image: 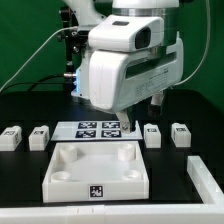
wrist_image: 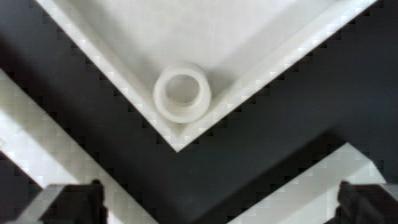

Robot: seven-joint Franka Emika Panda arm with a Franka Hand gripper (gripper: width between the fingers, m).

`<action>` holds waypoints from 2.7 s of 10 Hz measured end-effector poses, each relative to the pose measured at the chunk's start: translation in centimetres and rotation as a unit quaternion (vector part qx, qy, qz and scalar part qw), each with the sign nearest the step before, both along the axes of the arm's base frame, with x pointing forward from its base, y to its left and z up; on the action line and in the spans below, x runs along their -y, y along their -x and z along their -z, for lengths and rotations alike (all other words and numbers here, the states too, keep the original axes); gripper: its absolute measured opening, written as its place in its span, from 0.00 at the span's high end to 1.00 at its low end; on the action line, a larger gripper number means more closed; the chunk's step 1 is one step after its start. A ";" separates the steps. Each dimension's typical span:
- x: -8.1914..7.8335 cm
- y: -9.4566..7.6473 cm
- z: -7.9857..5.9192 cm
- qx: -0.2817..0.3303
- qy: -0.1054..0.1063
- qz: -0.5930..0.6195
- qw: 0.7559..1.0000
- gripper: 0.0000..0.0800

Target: Assemble one leg

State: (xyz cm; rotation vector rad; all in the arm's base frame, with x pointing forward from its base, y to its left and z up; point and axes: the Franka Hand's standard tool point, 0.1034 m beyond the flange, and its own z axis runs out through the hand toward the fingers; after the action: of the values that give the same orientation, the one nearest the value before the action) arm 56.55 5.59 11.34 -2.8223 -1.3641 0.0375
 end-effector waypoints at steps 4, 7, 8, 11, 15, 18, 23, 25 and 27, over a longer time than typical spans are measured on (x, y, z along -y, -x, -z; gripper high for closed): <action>0.0 0.0 0.0 0.000 -0.001 -0.042 0.999 0.19; 0.4 3.6 0.9 -0.005 -0.003 -0.205 0.979 0.19; 1.1 5.7 1.4 -0.007 -0.004 -0.254 0.967 0.19; 2.9 7.7 2.3 -0.018 -0.010 -0.318 0.948 0.19; 3.2 8.2 2.8 -0.018 -0.011 -0.318 0.948 0.19; 5.4 12.4 7.2 -0.019 -0.022 -0.324 0.946 0.19; 6.5 12.8 10.5 -0.034 -0.035 -0.307 0.951 0.20; 6.6 12.8 10.5 -0.034 -0.036 -0.306 0.951 0.42; 6.6 12.8 10.5 -0.034 -0.036 -0.306 0.951 0.66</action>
Offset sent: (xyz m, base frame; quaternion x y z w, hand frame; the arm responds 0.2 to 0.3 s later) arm 0.0000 0.0000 0.0000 0.0000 0.0000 -0.0899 0.9960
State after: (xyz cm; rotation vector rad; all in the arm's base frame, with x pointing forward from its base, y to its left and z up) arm 43.73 -0.97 0.83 -2.2036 -2.1047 0.0853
